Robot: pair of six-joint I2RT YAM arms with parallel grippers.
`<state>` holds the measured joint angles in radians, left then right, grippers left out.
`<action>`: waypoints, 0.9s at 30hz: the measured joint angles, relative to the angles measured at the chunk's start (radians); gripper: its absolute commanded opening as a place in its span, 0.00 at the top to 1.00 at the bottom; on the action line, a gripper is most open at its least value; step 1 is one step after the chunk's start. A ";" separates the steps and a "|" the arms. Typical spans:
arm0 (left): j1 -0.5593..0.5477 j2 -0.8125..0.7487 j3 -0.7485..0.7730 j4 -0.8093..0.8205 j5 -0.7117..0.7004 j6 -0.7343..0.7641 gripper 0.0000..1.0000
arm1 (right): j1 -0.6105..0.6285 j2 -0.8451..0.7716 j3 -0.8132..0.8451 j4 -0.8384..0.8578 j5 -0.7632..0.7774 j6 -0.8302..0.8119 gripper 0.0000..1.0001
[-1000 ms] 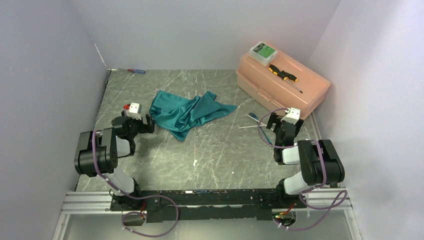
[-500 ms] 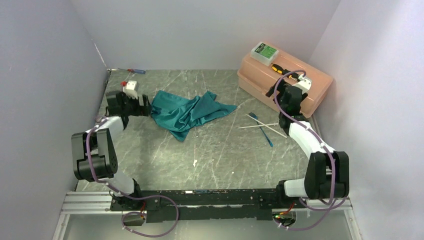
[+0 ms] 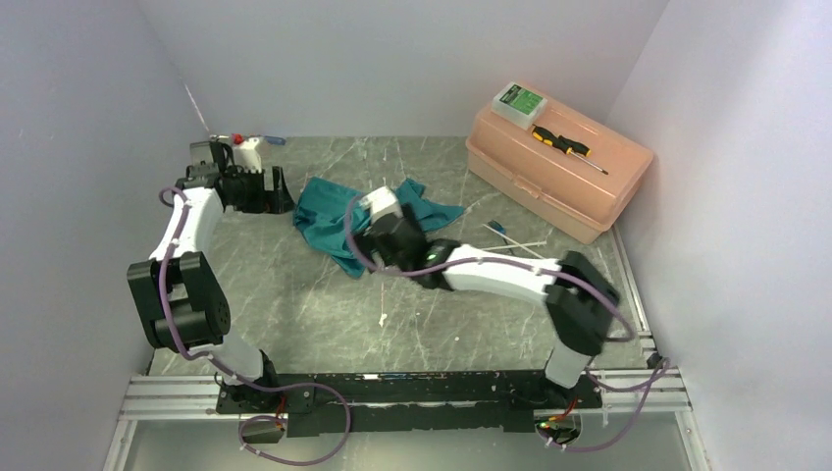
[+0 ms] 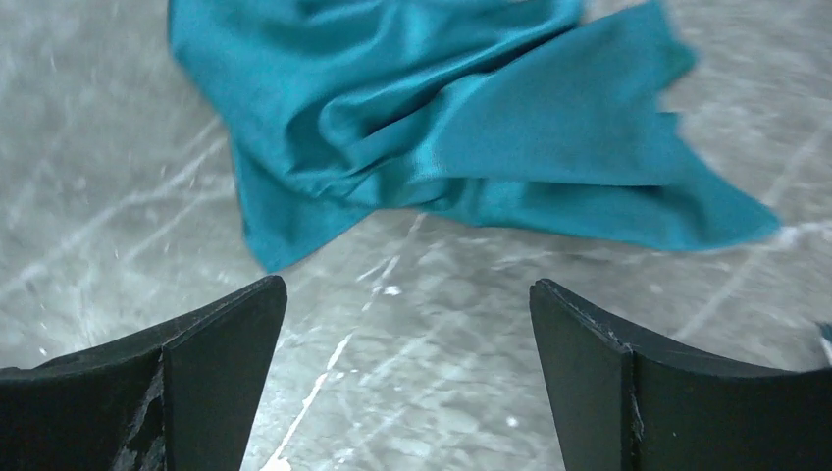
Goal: Fold the napkin into a case and place the utensils inside
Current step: Pick up the crumpled napkin from the center of the board.
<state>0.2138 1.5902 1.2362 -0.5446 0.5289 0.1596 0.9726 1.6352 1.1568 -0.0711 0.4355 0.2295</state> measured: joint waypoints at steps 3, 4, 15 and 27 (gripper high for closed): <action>0.006 0.028 0.100 -0.071 0.024 -0.006 0.05 | 0.090 0.171 0.095 -0.045 0.005 -0.050 0.07; 0.008 0.037 0.122 -0.085 0.026 -0.007 0.05 | 0.108 0.214 0.119 -0.058 0.003 -0.063 0.08; 0.012 0.063 0.151 -0.181 0.008 -0.015 0.04 | 0.132 0.417 0.264 -0.117 -0.048 -0.132 0.28; 0.013 0.097 0.181 -0.206 -0.040 -0.014 0.05 | 0.132 0.514 0.331 -0.086 -0.089 -0.143 0.49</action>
<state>0.2272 1.6871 1.4170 -0.7506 0.4892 0.1452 1.1042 2.1490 1.4879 -0.1570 0.3470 0.0860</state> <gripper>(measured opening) 0.954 0.584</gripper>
